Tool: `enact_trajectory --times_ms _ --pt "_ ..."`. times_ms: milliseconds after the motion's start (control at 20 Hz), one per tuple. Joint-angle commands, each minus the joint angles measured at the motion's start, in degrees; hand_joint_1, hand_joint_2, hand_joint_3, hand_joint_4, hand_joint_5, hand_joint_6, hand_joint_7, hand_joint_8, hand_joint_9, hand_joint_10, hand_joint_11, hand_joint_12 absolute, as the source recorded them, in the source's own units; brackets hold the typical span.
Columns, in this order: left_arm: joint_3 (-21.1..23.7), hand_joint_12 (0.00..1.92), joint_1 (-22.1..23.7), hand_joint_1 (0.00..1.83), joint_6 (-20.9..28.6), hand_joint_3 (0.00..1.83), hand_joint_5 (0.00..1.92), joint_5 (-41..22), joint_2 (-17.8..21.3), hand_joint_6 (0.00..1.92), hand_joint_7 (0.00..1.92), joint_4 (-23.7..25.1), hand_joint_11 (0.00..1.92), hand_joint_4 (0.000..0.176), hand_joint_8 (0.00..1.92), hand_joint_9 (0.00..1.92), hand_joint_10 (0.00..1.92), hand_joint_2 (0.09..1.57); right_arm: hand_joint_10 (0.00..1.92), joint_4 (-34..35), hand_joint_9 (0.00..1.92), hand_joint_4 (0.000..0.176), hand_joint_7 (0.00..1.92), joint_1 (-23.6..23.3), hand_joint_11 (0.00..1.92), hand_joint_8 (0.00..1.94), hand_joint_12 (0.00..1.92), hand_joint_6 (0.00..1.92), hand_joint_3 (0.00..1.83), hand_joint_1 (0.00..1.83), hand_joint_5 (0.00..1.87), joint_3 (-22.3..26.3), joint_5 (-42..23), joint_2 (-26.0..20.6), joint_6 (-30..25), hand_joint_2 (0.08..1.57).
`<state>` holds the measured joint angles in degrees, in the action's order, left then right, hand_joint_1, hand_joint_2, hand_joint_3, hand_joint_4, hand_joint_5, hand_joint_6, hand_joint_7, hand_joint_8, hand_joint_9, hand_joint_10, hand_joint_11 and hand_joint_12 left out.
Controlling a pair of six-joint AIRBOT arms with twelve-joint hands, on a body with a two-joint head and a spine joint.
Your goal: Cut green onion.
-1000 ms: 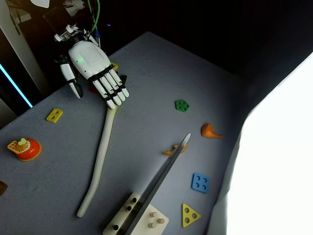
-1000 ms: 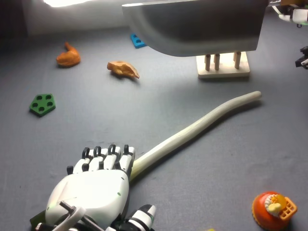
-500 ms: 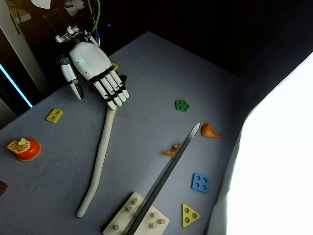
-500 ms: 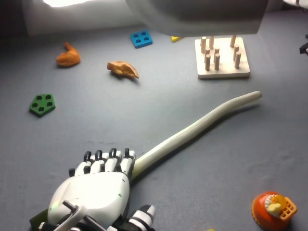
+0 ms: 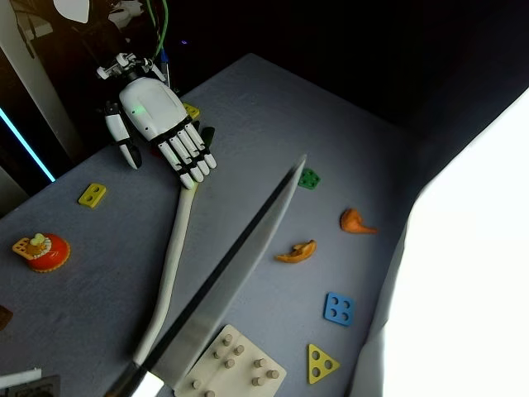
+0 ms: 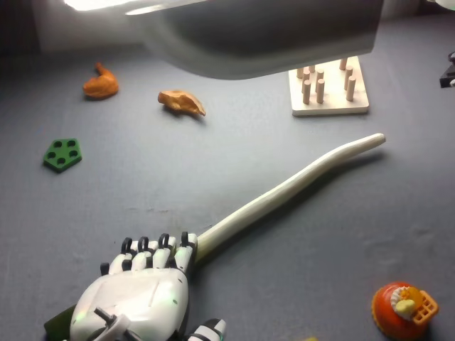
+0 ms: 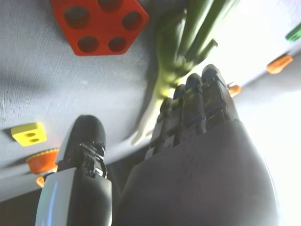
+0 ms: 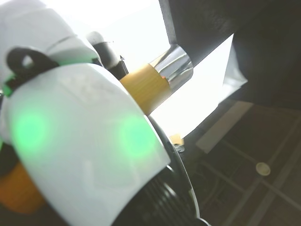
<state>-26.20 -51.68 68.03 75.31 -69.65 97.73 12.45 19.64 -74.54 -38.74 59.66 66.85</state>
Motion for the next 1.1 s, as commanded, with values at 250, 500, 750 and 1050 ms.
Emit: enact_trajectory --times_ms 250,500,750,1050 --pt "-0.02 0.00 -0.45 0.36 0.07 0.00 0.00 1.14 -0.35 0.00 0.00 -0.18 0.00 0.000 0.00 0.00 0.00 1.36 1.92 14.18 1.59 0.176 1.51 -1.80 1.65 1.94 1.92 1.92 0.00 1.60 1.35 14.66 -9.99 -6.63 16.92 1.25" --pt "0.26 0.00 -0.37 0.39 0.07 0.00 0.02 0.99 -0.35 0.01 0.00 -0.87 0.00 0.000 0.00 0.00 0.00 1.35 1.92 32.89 1.59 0.176 1.49 -0.42 1.66 1.94 1.92 1.92 0.00 1.58 1.32 25.17 -20.74 -8.54 36.15 1.23" --pt "0.56 0.00 -0.50 0.34 0.07 0.00 0.01 0.98 -0.36 0.00 0.00 -0.87 0.00 0.000 0.00 0.00 0.00 1.38 1.92 37.96 1.59 0.176 1.51 3.25 1.66 1.94 1.92 1.92 0.00 1.58 1.35 30.88 -35.19 -5.93 43.00 1.23" --pt "0.70 0.00 -0.56 0.36 0.07 0.02 0.01 0.94 -0.38 0.00 0.00 -0.86 0.00 0.000 0.00 0.00 0.00 1.41 1.92 40.69 1.61 0.176 1.53 7.06 1.67 1.94 1.92 1.92 0.00 1.58 1.35 31.09 -41.54 -1.29 43.73 1.23"
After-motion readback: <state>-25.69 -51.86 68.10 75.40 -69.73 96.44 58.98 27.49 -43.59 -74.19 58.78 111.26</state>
